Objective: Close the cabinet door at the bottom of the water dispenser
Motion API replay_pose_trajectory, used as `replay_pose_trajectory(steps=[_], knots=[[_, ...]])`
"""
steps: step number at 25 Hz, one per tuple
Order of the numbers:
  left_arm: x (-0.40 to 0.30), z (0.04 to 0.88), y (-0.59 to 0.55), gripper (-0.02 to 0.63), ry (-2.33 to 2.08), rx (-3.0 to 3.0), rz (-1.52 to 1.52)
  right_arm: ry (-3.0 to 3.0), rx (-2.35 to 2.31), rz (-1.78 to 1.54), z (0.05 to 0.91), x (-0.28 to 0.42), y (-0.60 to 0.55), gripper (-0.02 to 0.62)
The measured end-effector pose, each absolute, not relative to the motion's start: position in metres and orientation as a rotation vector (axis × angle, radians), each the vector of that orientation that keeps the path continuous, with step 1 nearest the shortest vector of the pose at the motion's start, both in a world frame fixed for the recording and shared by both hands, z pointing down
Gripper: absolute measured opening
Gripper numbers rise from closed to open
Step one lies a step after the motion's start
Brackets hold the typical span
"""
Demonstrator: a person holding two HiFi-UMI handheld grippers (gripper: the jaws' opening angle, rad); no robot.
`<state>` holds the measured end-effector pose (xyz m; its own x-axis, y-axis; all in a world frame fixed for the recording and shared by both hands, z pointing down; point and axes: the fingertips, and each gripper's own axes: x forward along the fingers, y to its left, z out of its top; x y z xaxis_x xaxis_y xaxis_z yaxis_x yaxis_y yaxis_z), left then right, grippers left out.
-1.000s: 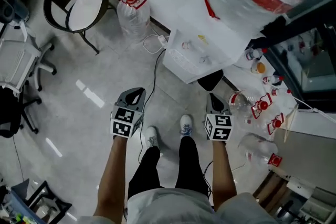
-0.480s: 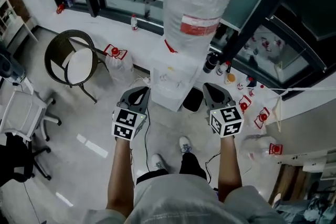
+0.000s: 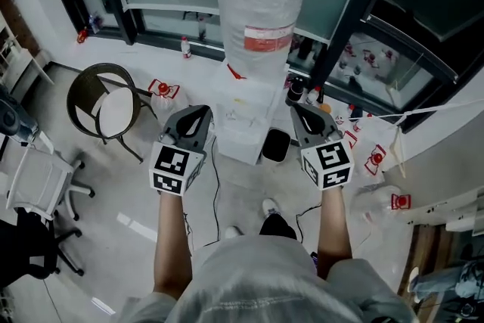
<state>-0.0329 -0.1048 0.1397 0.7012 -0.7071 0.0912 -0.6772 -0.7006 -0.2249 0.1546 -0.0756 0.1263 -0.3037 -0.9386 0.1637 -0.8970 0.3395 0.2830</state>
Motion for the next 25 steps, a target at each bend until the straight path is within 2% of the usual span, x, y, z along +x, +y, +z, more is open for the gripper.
replay_pose_trajectory(steps=[14, 25], knots=[[-0.036, 0.103, -0.072, 0.021, 1.071, -2.681, -0.222, -2.332, 1.594, -0.295, 0.102, 0.128, -0.057, 0.028], [-0.034, 0.103, -0.068, 0.021, 1.051, -2.694, -0.2, -2.306, 1.623, -0.286, 0.108, 0.135, -0.057, 0.028]])
